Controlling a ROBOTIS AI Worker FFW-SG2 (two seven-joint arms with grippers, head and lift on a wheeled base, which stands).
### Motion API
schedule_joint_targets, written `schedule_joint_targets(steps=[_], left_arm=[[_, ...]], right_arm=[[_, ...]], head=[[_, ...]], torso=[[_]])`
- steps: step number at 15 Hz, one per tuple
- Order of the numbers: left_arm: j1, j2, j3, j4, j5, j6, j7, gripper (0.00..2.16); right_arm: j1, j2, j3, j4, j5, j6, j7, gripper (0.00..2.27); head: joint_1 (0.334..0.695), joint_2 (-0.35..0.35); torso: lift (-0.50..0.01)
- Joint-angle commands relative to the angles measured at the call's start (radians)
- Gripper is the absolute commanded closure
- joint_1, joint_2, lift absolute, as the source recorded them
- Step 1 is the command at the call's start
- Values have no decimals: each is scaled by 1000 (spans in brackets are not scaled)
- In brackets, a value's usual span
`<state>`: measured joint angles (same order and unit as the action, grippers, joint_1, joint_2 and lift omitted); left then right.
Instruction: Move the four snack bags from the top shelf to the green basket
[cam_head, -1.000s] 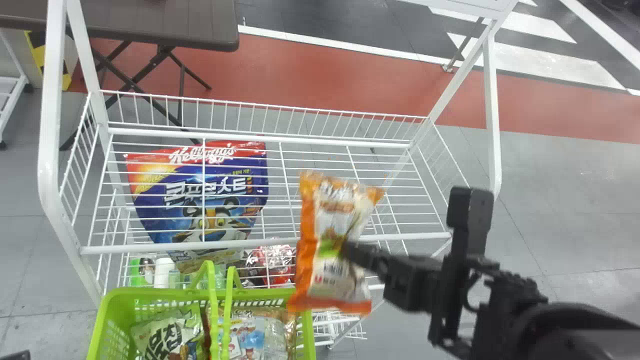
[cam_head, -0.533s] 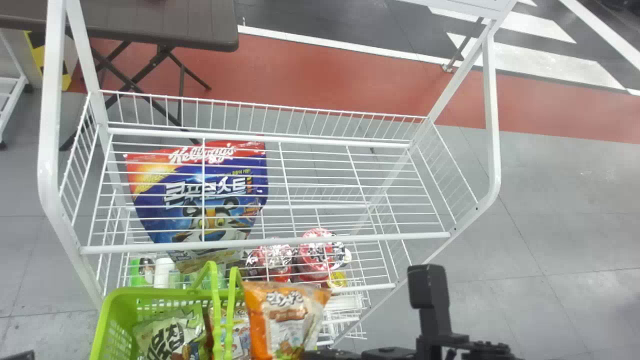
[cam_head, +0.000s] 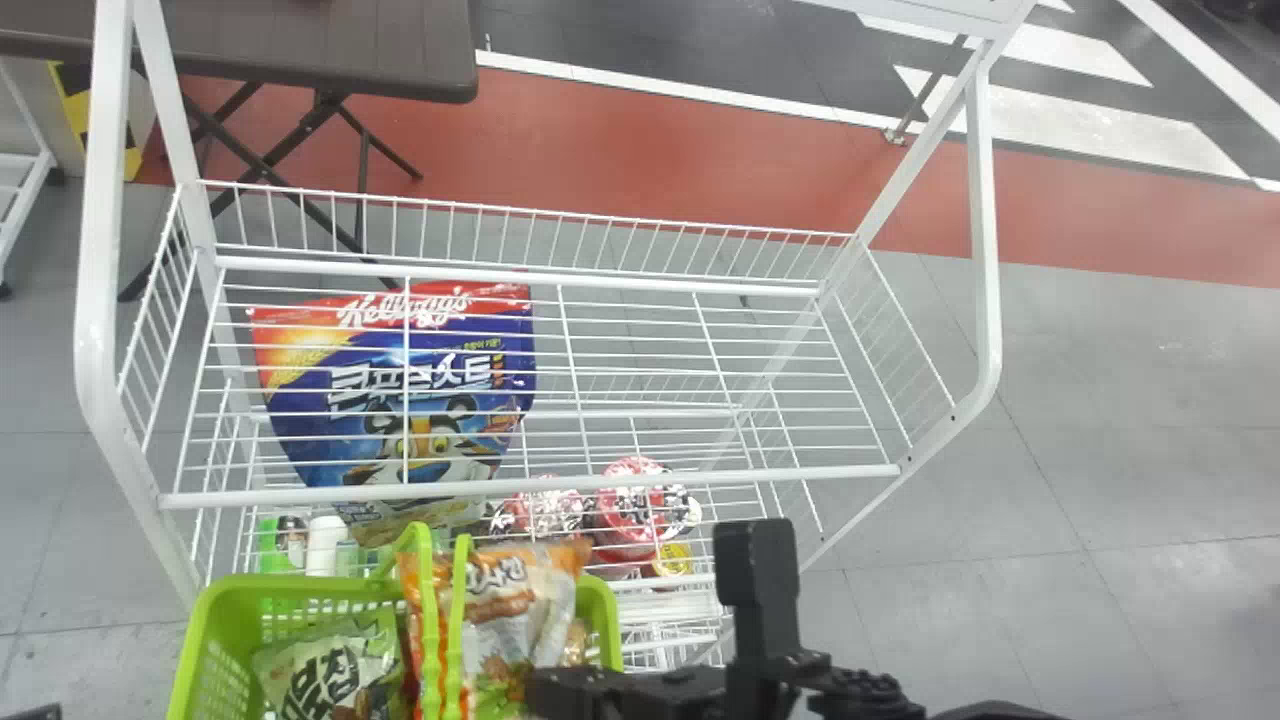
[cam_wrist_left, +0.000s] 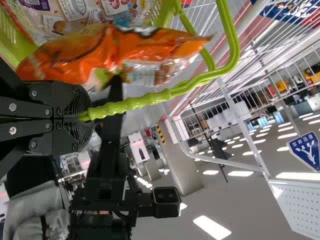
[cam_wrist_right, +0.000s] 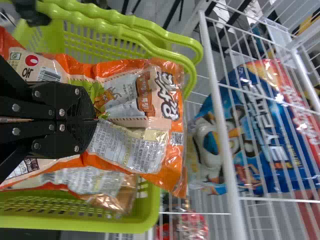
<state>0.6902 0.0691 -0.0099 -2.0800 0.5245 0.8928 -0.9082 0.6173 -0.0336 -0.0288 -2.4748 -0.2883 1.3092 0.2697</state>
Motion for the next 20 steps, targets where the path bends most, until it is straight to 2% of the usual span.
schedule_joint_targets(steps=[1, 5, 7, 8, 9, 10, 11, 20], left_arm=[[0, -2, 1, 0, 0, 2, 0, 1582], [-5, -2, -1, 3, 0, -1, 2, 1582], [-6, -2, -1, 6, 0, -1, 2, 1582], [-8, -2, -1, 6, 0, -1, 0, 1582], [-9, -2, -2, 8, 0, 2, 0, 1582], [-9, -2, -2, 8, 0, 2, 0, 1582], [-9, -2, -2, 6, 0, 2, 0, 1582], [-5, -5, -1, 5, -5, -1, 0, 1582]], right_arm=[[-5, -2, 49, 22, 20, -46, 2, 2240], [9, -14, 101, 25, -25, 65, 43, 2240], [19, -20, 105, 25, -34, 89, 52, 2240], [19, -20, 104, 27, -32, 86, 52, 2148], [21, -22, 95, 30, -38, 74, 52, 1555], [21, -22, 87, 30, -38, 55, 52, 424], [21, -22, 76, 28, -38, 46, 51, -2], [35, -23, -48, 5, -61, -95, 56, 66]], head=[[695, -297], [695, -230], [695, -169], [695, -162], [695, -159], [695, -159], [695, -159], [695, -263]], torso=[[0], [0], [0], [0], [0], [0], [0], [0]])
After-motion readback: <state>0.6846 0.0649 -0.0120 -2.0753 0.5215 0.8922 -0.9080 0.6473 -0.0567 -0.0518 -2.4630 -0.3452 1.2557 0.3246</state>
